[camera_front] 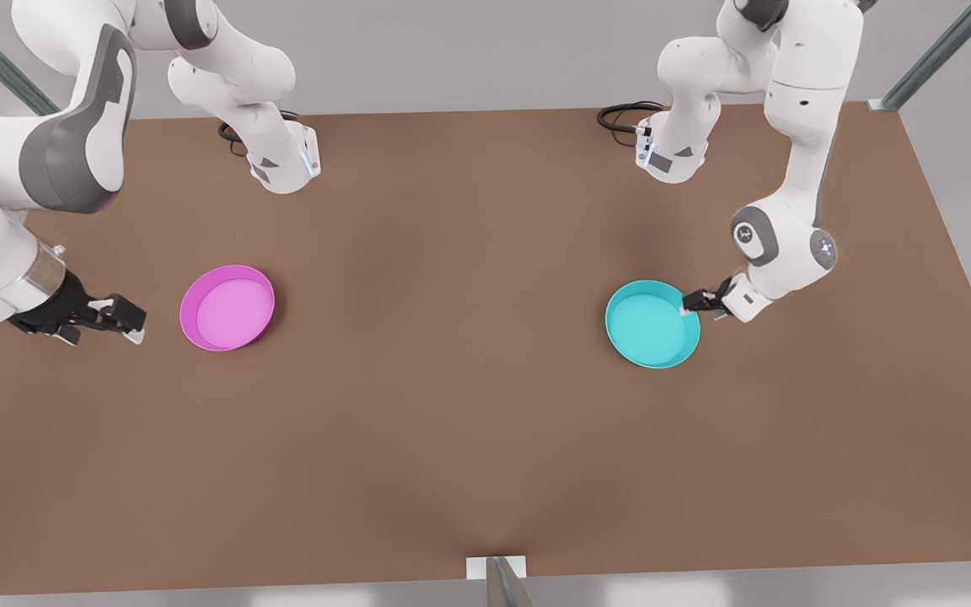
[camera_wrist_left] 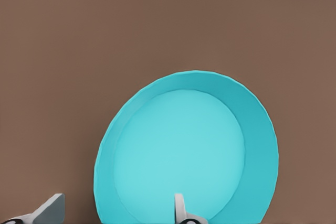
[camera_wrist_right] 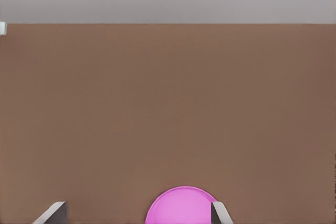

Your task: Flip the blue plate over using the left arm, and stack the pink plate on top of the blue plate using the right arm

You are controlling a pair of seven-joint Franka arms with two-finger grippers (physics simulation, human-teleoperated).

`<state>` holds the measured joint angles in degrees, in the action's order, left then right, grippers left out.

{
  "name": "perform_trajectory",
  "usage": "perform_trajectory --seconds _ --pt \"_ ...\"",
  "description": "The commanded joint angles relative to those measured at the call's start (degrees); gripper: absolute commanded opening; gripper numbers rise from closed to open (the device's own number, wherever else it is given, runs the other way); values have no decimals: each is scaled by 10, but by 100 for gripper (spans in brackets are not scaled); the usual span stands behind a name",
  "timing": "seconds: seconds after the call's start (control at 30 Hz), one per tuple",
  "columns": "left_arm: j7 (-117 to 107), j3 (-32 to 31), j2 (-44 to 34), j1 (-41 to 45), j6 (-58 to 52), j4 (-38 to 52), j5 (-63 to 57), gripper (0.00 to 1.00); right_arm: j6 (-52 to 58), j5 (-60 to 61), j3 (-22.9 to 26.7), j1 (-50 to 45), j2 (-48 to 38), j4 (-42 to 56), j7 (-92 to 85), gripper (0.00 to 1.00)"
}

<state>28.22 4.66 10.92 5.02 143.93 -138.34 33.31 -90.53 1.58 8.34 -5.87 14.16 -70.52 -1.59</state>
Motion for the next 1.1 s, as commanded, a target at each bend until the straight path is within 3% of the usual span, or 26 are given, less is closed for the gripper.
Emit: perform_trajectory --seconds 0.0,0.2,0.23,0.27,0.3,0.33,0.4,0.43,0.57,1.07 --pt "4 0 6 0 3 0 23 100 0 0 0 1 0 -1 0 100" --pt "20 -1 38 3 24 4 24 100 10 2 -1 -3 3 -6 1 100" --pt "21 -1 45 5 25 4 25 96 10 1 -1 -4 3 -6 1 100" --pt "21 -2 48 6 25 5 29 88 10 1 -2 -5 3 -6 3 100" --pt "21 -2 51 6 25 6 33 74 10 1 -2 -5 3 -6 2 100" --pt "23 -2 56 6 23 11 33 54 10 1 -2 -5 3 -6 4 100" --pt "23 -2 62 6 23 12 40 40 10 1 -2 -5 3 -6 4 100" --pt "23 -2 65 6 23 13 44 37 10 1 -2 -5 3 -6 4 100" --pt "23 -6 74 9 22 22 52 30 10 1 -2 -5 4 -7 4 100" --pt "25 -18 86 9 24 32 77 28 9 1 -2 -5 6 -7 5 100"
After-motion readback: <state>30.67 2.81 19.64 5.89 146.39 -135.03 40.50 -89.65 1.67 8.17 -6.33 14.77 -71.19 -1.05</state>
